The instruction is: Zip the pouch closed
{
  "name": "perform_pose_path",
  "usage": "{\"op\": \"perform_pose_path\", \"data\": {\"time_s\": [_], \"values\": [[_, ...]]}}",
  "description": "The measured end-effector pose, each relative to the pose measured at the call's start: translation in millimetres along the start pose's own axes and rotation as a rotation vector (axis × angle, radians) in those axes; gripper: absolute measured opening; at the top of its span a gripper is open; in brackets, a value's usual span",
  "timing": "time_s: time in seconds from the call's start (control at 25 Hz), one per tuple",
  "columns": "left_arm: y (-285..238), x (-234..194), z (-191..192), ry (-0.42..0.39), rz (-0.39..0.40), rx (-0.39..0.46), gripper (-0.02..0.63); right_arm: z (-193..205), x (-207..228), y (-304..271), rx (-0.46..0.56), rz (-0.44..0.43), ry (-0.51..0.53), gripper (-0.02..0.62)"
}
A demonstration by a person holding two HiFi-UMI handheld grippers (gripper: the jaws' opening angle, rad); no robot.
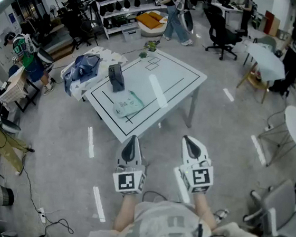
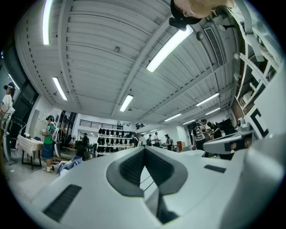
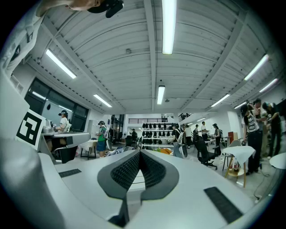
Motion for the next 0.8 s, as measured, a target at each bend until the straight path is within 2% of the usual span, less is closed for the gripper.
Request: {"op": "perform_pose_path", "data": {"time_s": [0.32,0.44,0.56,0.8], "values": [[-4,3,5,-0.010,0.011,-0.013,0.006,4,2,1,-0.017,0.002,-0.010,0.008],[-10,5,7,-0.001,0.007,-0.024,0.006,8,7,-5,0.001,-0.018,0.001,0.008],[-12,5,13,-0.029,0.006,-0.041,0.006,9,7,-8,0.019,-0.026,0.009,0.008],[-16,27,7,-0.032,0.016,-0.036,0.006,2,20,1,-0.014,-0.015,0.008,0.008]]}}
Point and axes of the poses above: the fingertips, and each gripper's own axes: y backward along the fingers, x to its right, z out of its underside, the point moved 10 cm from there along y, backward along the fingers, and after that the axes turned 2 degrees about x, right-handed, at the moved point
